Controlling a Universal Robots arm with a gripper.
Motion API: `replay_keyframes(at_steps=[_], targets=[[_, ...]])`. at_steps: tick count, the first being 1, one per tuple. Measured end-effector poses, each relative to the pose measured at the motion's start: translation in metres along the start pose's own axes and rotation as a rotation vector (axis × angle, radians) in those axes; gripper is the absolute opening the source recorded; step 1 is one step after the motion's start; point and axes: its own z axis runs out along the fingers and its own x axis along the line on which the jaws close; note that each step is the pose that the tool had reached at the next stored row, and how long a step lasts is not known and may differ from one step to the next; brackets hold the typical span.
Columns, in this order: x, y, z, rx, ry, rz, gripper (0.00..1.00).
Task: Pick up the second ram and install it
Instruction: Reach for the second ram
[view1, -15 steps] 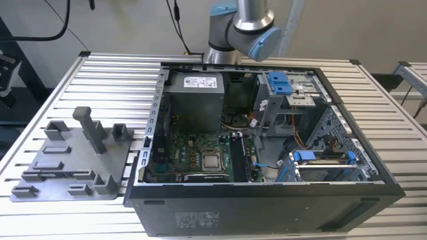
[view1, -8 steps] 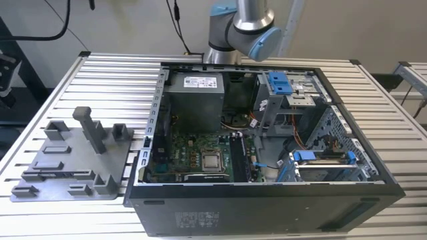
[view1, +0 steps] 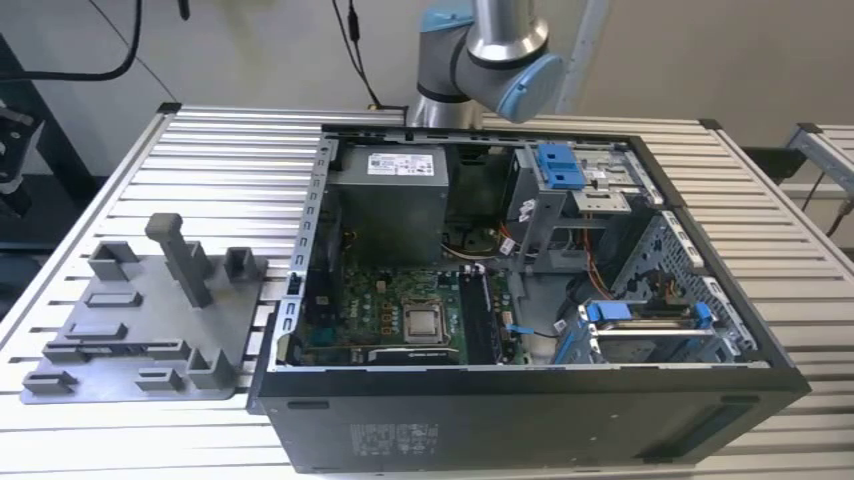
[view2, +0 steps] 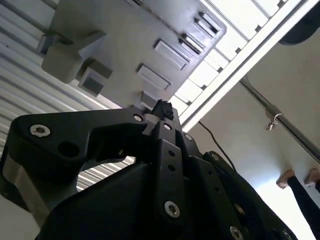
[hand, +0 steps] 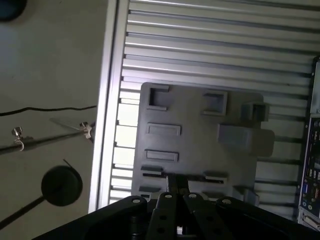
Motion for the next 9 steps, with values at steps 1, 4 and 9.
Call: replay_keyframes(at_steps=[1,4,9], targets=[[0.0001,-0.0017,0.0005,-0.0002,0.0002,-0.002,0.11],[0.0006,-0.0116,0.0017,-0.0002,0.0000,-0.002,0.11],[-0.0046,-0.0196,0.0028,-0.0002,0.0003,-0.008,0.11]])
